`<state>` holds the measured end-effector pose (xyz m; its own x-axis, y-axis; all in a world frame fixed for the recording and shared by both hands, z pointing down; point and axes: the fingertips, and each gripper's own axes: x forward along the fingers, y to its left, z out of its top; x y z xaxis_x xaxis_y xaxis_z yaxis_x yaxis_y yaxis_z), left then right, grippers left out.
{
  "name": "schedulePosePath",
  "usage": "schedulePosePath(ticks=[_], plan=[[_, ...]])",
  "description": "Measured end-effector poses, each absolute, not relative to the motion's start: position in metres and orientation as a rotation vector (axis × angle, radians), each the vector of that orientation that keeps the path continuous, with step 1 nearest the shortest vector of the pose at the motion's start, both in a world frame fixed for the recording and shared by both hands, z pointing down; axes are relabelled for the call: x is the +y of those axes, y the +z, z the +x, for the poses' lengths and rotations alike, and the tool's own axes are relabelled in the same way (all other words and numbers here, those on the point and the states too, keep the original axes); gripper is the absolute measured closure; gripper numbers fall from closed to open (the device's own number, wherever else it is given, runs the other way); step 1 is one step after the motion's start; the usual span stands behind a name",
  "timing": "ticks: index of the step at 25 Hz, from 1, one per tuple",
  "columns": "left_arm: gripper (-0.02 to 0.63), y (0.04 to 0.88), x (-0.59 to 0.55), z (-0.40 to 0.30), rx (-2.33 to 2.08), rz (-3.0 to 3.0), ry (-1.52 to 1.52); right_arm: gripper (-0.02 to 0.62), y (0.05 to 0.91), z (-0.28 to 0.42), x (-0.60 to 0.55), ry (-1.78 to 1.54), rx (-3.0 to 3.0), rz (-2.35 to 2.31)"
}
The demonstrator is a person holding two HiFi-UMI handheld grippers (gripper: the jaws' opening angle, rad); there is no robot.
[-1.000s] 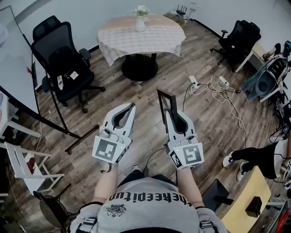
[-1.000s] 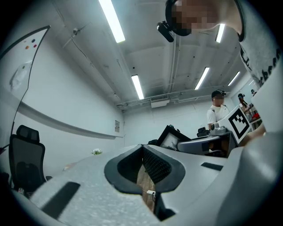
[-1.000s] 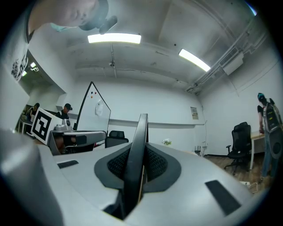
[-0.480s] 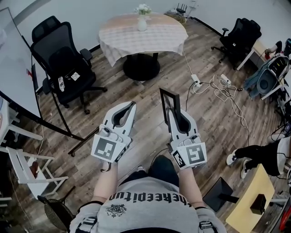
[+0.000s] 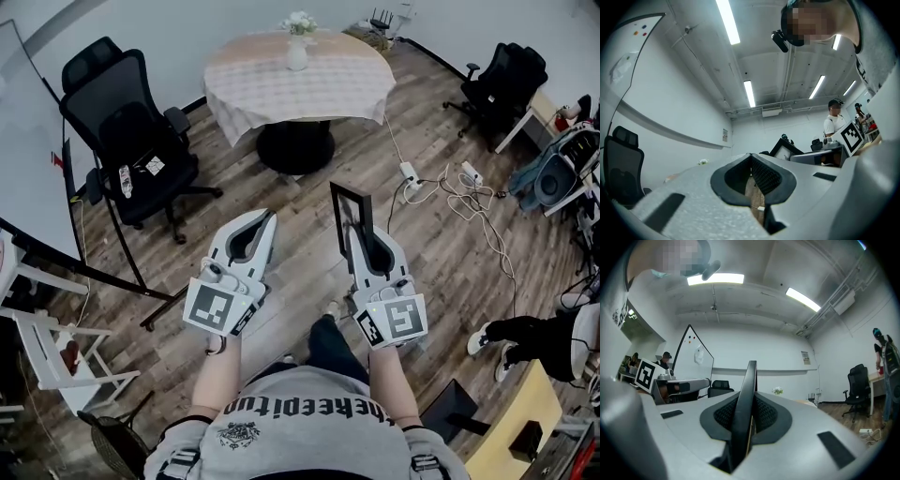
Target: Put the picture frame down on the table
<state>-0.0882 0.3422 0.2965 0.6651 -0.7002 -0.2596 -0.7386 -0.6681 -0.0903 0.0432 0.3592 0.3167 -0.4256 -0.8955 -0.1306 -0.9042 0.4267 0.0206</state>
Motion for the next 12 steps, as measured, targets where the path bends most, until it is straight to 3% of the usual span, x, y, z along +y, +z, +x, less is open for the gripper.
schedulePosePath(ticks=[12], plan=[[0.589,0.283,0.242,-0.034,1.251,-2.632,0.308,0.549,0.302,0.09,0.25,0.136,2.626,-1.493]])
